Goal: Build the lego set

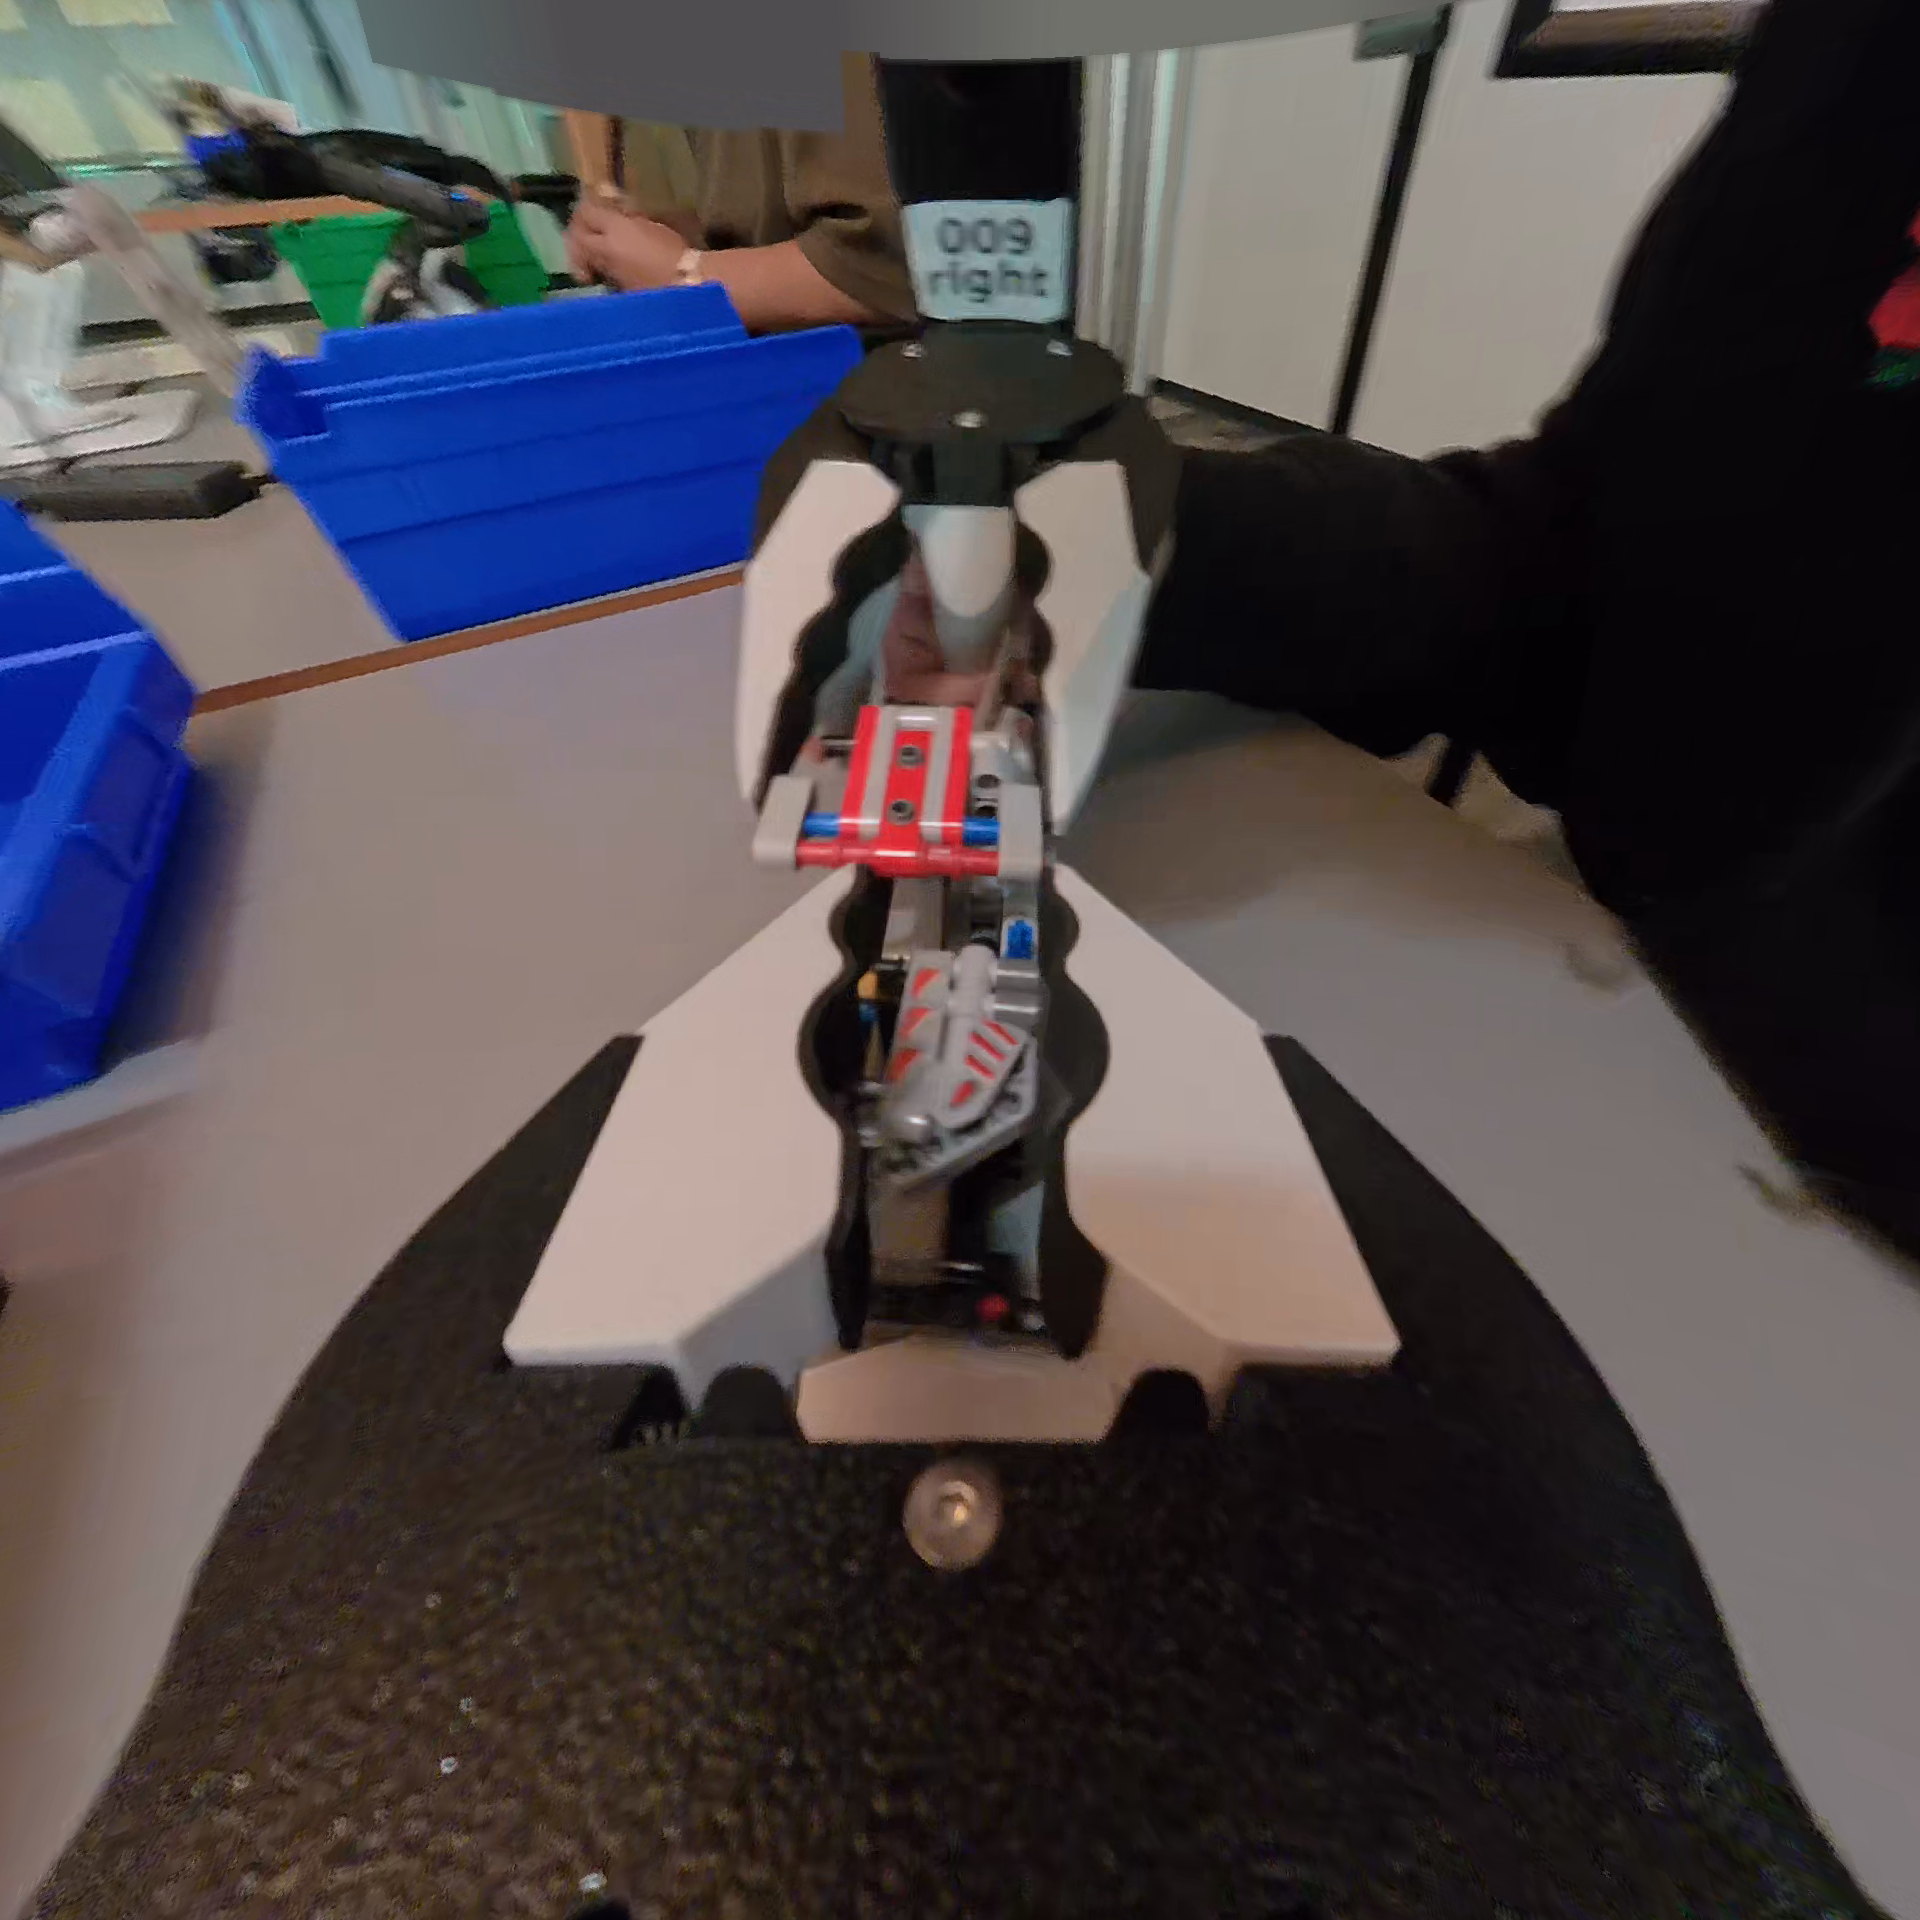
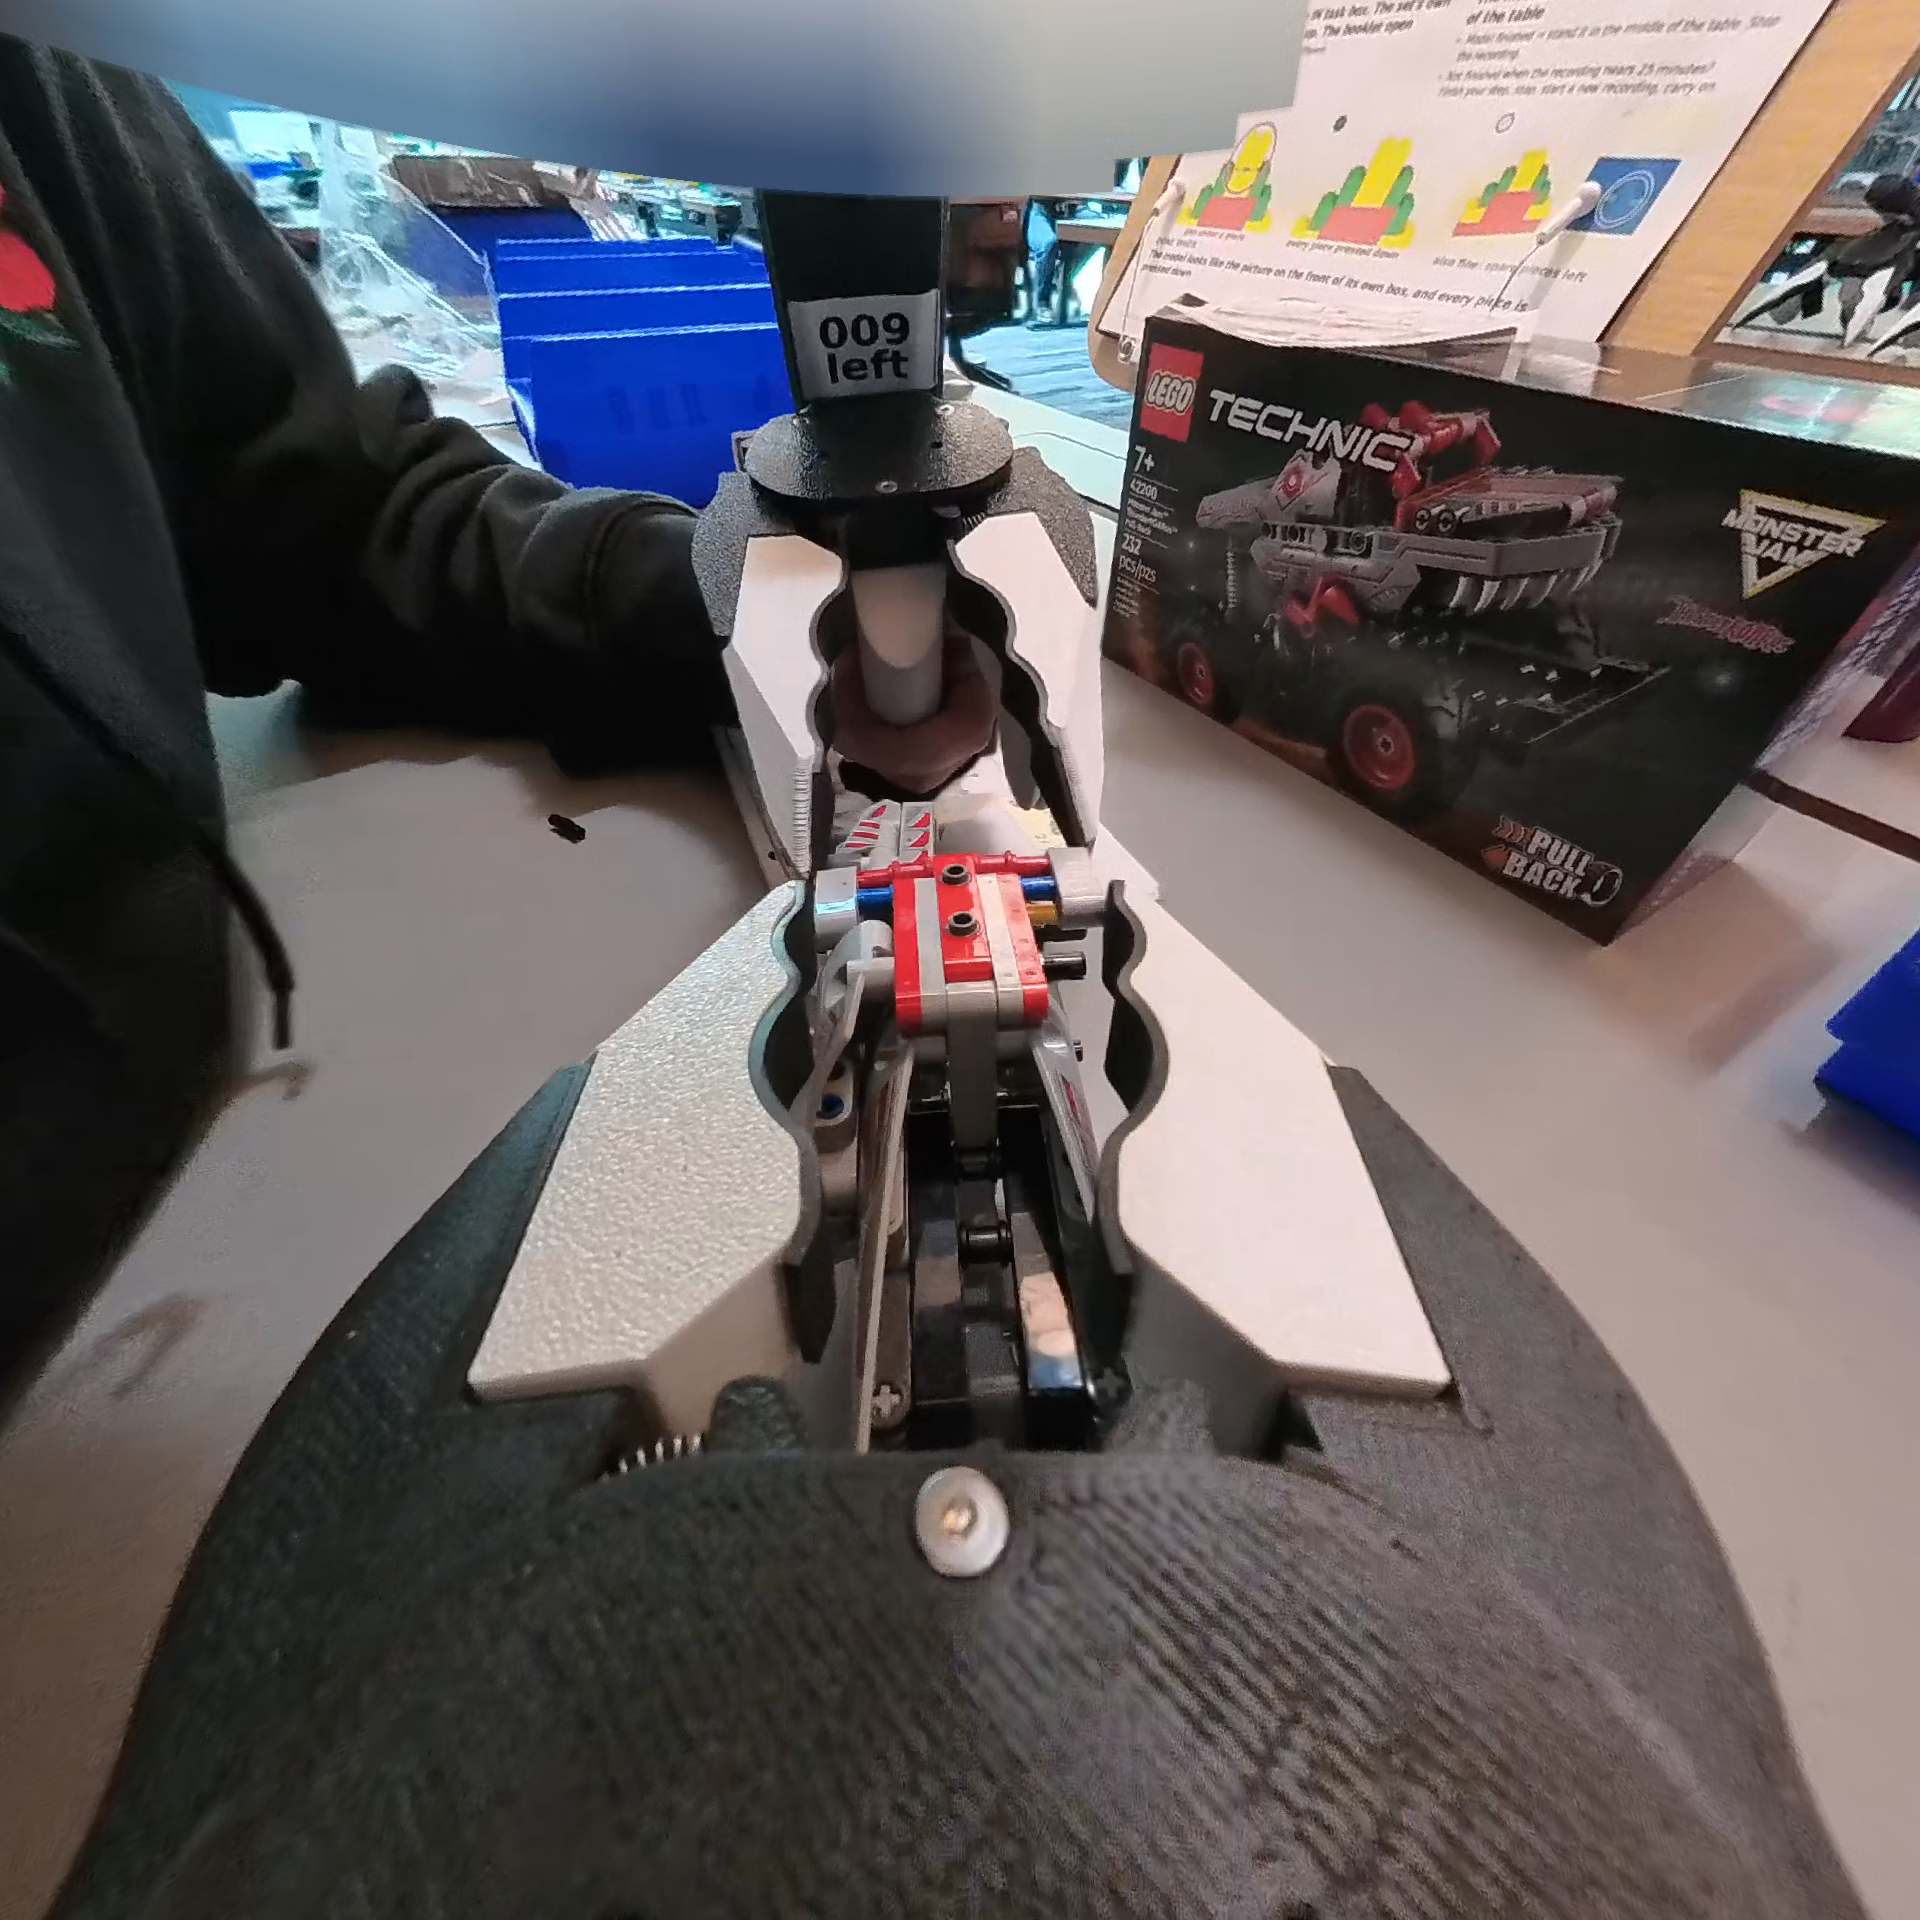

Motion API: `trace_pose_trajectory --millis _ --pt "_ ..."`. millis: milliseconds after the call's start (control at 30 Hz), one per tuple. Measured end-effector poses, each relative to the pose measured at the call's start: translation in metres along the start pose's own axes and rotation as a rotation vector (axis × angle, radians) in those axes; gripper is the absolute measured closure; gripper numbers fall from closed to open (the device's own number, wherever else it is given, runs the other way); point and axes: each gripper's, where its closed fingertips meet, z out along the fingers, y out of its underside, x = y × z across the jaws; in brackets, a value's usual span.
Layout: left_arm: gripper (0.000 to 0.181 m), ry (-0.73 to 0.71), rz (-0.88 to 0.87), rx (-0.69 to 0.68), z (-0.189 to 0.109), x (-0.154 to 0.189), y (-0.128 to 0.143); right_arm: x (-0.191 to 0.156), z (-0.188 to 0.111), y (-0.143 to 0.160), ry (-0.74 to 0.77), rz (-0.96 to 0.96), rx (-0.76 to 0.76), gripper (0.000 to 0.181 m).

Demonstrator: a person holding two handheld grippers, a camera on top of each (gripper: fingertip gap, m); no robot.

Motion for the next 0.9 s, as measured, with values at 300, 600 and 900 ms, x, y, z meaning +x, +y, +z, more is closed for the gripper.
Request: trace_pose_trajectory --millis 300,600,900 --pt "0.14 -0.083 0.101 -0.018 -0.001 -0.005 -0.009 0.01 -0.004 0.0 0.067 -0.02 0.018 0.127" --pt "0.122 -0.062 0.095 -0.064 0.003 -0.005 -0.001 -0.001 -0.003 0.0 0.001 -0.027 0.016 0.127" --pt "0.127 -0.058 0.111 -0.068 0.004 -0.002 -0.001 -0.005 -0.001 -0.001 -0.013 -0.037 0.023 0.127"
